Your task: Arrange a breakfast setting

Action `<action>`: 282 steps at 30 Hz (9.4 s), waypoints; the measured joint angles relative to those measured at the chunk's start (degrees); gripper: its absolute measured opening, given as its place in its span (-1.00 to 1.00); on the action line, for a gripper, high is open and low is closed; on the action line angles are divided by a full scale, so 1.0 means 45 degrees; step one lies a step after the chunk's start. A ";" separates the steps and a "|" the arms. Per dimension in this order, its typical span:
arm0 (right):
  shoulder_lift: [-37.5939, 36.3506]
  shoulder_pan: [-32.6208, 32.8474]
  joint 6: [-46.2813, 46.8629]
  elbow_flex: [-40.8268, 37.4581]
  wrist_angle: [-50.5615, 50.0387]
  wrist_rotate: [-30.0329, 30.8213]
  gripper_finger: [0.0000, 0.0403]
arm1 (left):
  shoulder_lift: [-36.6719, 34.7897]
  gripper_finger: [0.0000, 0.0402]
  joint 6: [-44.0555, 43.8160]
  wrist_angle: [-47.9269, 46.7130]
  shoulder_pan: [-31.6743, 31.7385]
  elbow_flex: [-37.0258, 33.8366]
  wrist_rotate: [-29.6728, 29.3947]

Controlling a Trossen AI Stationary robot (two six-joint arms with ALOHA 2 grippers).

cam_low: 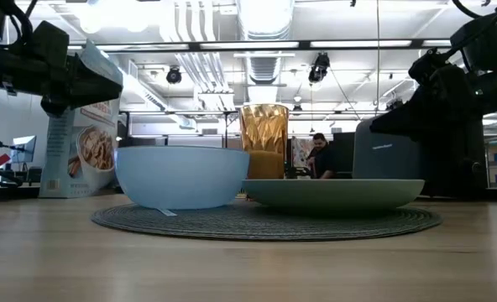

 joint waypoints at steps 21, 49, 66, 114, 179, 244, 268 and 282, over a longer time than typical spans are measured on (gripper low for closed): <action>0.0000 0.0001 0.0004 0.0001 0.0000 0.0001 -0.33 | -0.0004 -0.41 0.0000 -0.0001 0.0001 0.0000 -0.0001; -0.0002 0.0001 0.0006 0.0002 0.0000 -0.0001 -0.33 | -0.0003 -0.41 0.0000 0.0000 -0.0004 0.0000 0.0004; 0.0000 0.0004 -0.0011 -0.0001 0.0000 -0.0003 -0.33 | 0.0000 -0.41 0.0000 -0.0002 -0.0001 0.0000 -0.0001; 0.0000 -0.0001 -0.0010 0.0004 0.0001 0.0001 -0.33 | -0.0005 -0.41 0.0000 0.0194 0.0001 0.0000 -0.0001; -0.0001 0.0003 -0.0010 0.0000 0.0015 0.0001 -0.33 | 0.0107 -0.34 -0.4354 0.1198 -0.0042 0.0359 -0.0188; -0.0001 0.0000 -0.0011 0.0000 0.0019 0.0001 -0.33 | 1.3375 0.18 -2.1557 -1.8947 -0.0285 0.9044 0.1976; -0.0002 0.0001 -0.0009 -0.0001 0.0019 0.0001 -0.33 | 1.2494 0.16 -1.8315 -1.9239 0.2449 0.9083 -0.0016; 0.0000 0.0003 0.0000 0.0001 0.0019 0.0001 -0.33 | 1.2405 0.19 -1.5987 -1.8296 0.4886 0.8766 0.0448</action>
